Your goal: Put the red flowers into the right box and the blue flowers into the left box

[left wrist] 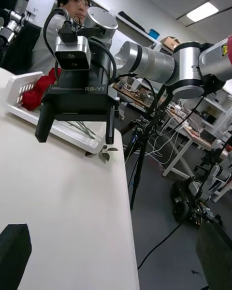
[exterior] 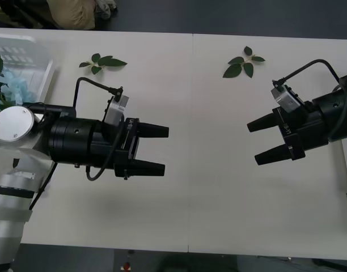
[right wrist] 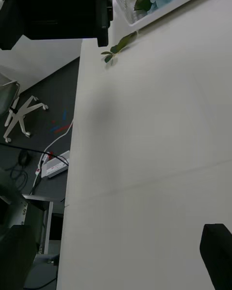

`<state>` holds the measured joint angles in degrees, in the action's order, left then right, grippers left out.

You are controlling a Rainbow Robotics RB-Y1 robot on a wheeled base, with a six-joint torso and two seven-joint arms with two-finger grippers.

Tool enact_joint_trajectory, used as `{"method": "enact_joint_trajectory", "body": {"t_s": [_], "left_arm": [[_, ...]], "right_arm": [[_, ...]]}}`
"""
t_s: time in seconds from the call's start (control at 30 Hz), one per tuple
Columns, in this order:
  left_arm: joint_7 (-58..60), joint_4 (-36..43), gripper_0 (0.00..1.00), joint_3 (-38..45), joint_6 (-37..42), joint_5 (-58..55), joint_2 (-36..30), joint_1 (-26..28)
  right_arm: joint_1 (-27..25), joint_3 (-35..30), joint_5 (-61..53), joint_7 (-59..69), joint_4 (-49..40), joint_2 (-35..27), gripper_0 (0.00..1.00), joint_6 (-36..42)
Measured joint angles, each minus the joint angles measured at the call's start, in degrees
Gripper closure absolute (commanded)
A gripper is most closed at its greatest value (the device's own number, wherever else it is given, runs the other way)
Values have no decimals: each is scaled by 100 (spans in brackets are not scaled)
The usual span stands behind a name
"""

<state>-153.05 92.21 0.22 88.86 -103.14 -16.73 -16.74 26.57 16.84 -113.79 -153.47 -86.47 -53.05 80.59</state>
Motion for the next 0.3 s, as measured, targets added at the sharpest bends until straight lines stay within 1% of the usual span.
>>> {"method": "enact_joint_trajectory", "body": {"t_s": [0.3], "left_arm": [[0,0,0,1,0,0,-4,0]], "right_arm": [[0,0,0,0,0,0,0,0]]}}
